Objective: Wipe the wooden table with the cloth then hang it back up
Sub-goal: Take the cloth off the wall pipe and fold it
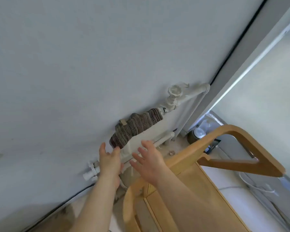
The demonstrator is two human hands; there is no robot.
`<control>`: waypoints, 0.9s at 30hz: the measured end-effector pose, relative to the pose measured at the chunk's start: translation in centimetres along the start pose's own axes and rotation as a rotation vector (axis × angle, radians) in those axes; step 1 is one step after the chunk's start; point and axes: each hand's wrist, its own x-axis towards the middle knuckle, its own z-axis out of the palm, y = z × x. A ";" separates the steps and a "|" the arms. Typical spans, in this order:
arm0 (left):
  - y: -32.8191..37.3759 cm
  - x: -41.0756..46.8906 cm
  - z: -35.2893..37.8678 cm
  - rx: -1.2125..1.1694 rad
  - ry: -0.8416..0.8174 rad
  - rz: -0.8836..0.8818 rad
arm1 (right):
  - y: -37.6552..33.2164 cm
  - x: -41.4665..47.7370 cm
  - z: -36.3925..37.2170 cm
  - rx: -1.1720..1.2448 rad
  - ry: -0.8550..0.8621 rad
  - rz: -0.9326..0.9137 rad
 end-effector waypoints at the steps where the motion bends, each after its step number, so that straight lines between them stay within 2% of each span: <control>1: 0.0 1.2 0.5 0.013 -0.025 -0.010 | -0.2 1.0 0.3 -0.009 0.008 0.002; 4: -0.4 4.6 1.8 0.014 -0.069 -0.046 | -0.7 3.4 1.0 -0.050 0.005 0.015; 8: 0.3 4.6 2.3 0.189 0.098 0.159 | -1.0 5.1 1.9 -0.066 -0.030 0.022; 9: 0.8 3.5 2.1 0.208 0.084 0.205 | -1.0 5.4 1.9 -0.051 -0.032 0.015; 14: 2.5 -4.4 0.2 0.299 -0.124 0.299 | -2.7 3.0 1.8 0.150 -0.082 0.005; 17: 3.5 -9.1 -1.1 0.365 -0.225 0.305 | -3.7 -1.2 1.1 0.028 -0.047 -0.057; 19: 4.2 -12.0 -2.3 0.562 -0.324 0.286 | -3.9 -5.0 0.6 -0.071 -0.041 -0.144; 21: 4.4 -14.5 -3.9 0.792 -0.377 0.307 | -3.8 -9.7 0.3 -0.164 -0.089 -0.215; 23: 4.9 -17.3 -5.8 0.865 -0.340 0.307 | -3.4 -14.4 -0.2 -0.232 -0.208 -0.255; 24: 5.1 -18.8 -6.6 0.784 -0.309 0.311 | -3.2 -16.7 -0.5 -0.265 -0.276 -0.261; 27: 6.3 -24.5 -8.7 0.188 -0.290 0.236 | -1.9 -23.0 -1.5 -0.400 -0.432 -0.259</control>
